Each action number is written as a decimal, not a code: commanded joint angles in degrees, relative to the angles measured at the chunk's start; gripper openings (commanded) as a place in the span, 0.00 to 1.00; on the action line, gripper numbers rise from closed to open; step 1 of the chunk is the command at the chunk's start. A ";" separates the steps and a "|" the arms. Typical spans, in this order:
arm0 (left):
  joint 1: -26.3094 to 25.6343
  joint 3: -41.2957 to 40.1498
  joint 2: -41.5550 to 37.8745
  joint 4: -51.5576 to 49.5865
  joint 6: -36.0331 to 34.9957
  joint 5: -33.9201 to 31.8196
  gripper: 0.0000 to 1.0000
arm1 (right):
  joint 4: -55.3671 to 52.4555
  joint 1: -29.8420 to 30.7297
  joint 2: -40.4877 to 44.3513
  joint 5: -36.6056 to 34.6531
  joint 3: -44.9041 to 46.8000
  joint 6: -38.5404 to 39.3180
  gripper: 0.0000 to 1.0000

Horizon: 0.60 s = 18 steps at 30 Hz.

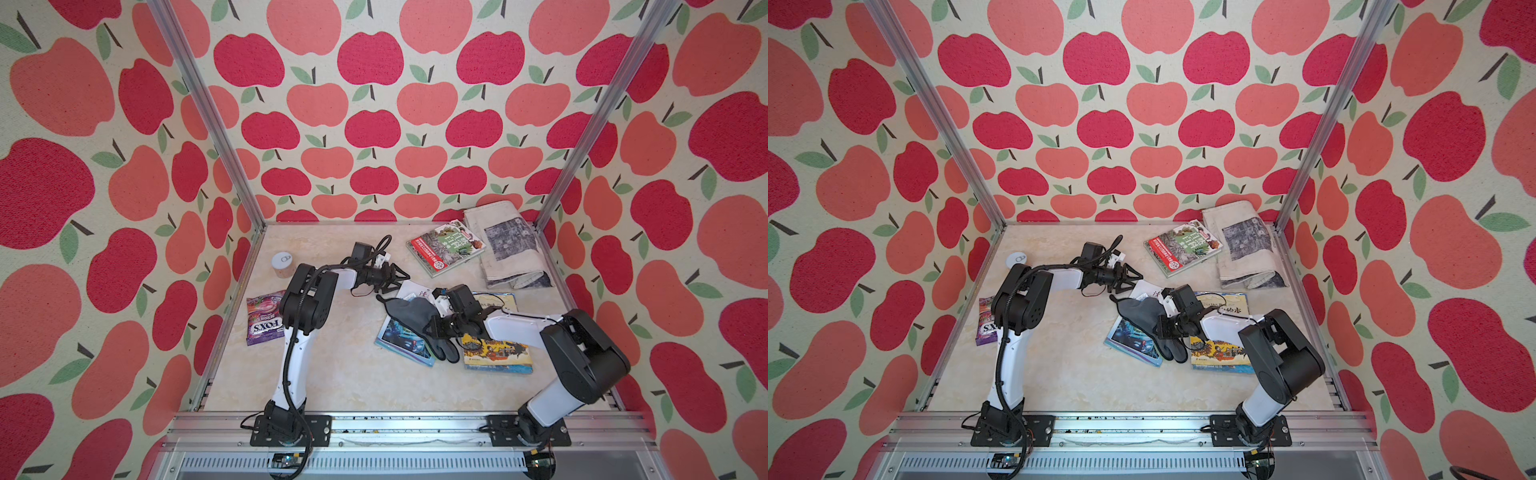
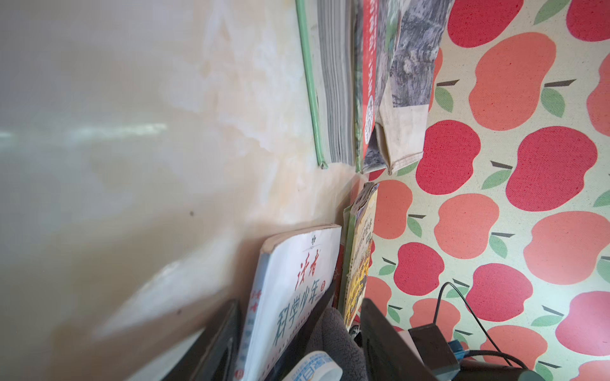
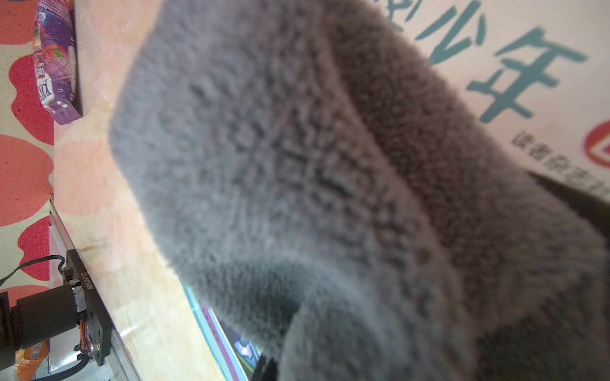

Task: Wipe the cover of the book
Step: Pick up the book from the center of the board.

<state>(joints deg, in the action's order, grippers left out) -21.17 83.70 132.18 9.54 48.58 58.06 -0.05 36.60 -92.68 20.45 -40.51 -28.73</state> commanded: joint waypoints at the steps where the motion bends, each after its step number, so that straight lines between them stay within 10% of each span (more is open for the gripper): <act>1: -2.32 2.68 1.54 1.43 0.66 3.13 0.52 | -4.29 -0.12 0.17 -2.49 1.77 1.47 0.02; 5: -2.83 2.67 1.51 0.30 0.11 3.54 0.46 | -4.65 -0.12 0.56 -2.43 1.66 1.70 0.02; 8: -2.75 2.39 0.57 -1.48 -1.28 2.64 0.14 | -4.64 -0.10 0.40 -2.43 1.58 1.66 0.02; 18: 0.29 -4.83 -5.55 1.72 -2.35 -3.11 0.01 | -7.96 -0.12 1.99 -3.40 -0.27 2.81 0.02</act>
<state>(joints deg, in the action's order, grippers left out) -22.44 82.21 131.68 8.71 46.68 57.76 -1.45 36.60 -91.92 19.68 -40.56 -27.97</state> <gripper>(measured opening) 0.061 0.092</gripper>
